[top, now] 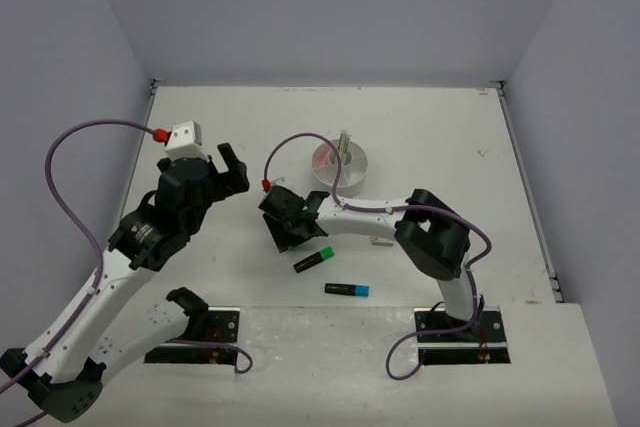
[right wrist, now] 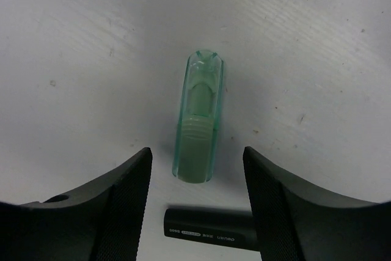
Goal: Sort the stationery into containers
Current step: Pick up the stationery from the center of the board.
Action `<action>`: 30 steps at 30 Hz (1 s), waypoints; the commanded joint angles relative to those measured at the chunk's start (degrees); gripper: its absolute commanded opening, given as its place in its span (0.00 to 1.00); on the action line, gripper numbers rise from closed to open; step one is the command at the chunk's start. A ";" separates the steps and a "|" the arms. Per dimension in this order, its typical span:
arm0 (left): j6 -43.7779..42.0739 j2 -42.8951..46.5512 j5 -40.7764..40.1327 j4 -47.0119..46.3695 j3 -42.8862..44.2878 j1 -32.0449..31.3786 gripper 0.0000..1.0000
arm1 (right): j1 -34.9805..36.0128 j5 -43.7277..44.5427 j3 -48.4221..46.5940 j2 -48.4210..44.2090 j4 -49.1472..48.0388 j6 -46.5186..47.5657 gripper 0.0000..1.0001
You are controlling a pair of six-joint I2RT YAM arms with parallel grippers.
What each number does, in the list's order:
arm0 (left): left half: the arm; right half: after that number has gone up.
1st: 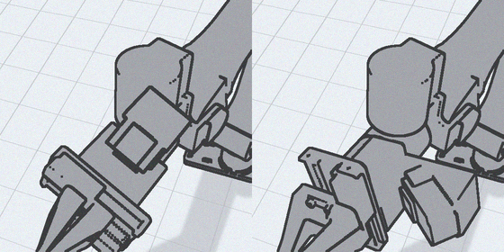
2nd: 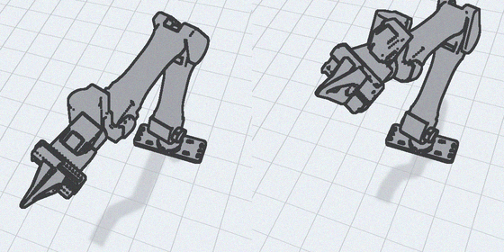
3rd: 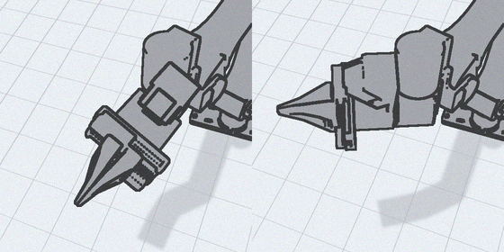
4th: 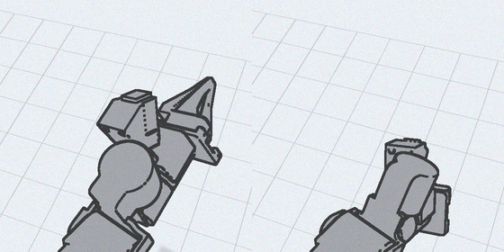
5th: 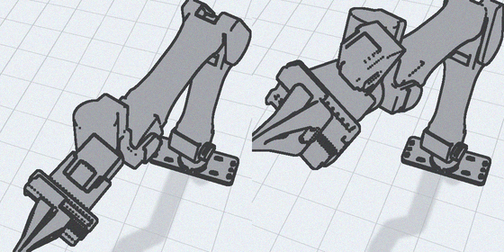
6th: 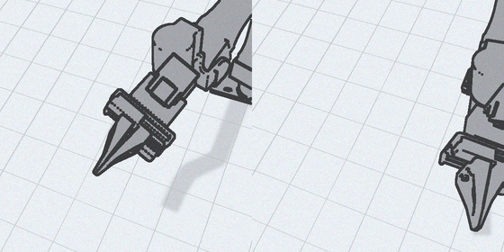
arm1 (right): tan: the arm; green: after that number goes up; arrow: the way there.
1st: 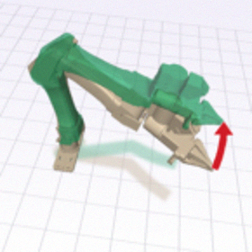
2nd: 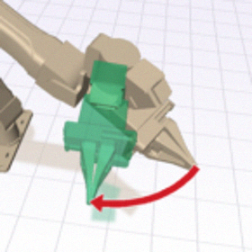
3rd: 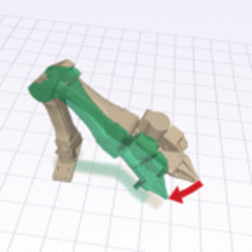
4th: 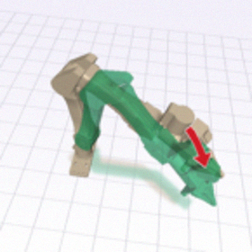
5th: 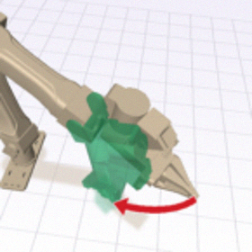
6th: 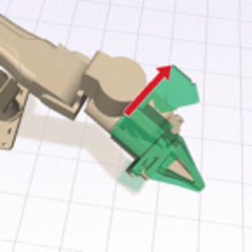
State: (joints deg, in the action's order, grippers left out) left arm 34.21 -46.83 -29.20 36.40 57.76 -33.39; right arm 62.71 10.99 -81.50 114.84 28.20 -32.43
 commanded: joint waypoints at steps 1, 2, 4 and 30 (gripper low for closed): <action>-1.52 1.82 -2.17 3.94 -2.56 0.16 1.00 | 0.66 -0.60 -3.14 2.13 4.06 -0.88 0.55; -1.43 2.00 -2.17 3.68 -3.18 0.16 1.00 | 0.66 -1.22 -3.40 2.67 4.05 -0.88 0.52; -1.29 1.86 -2.10 3.02 -4.77 0.16 1.00 | 0.73 -1.59 -3.77 4.12 4.13 -0.88 0.46; 8.16 4.26 39.39 -35.11 -19.17 0.16 0.85 | 0.73 4.91 34.30 -38.66 -41.49 5.00 0.00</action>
State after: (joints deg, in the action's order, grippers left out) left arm 41.01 -38.58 -2.21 15.21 40.02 -33.39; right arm 63.11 14.86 -51.79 80.06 -2.26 -27.79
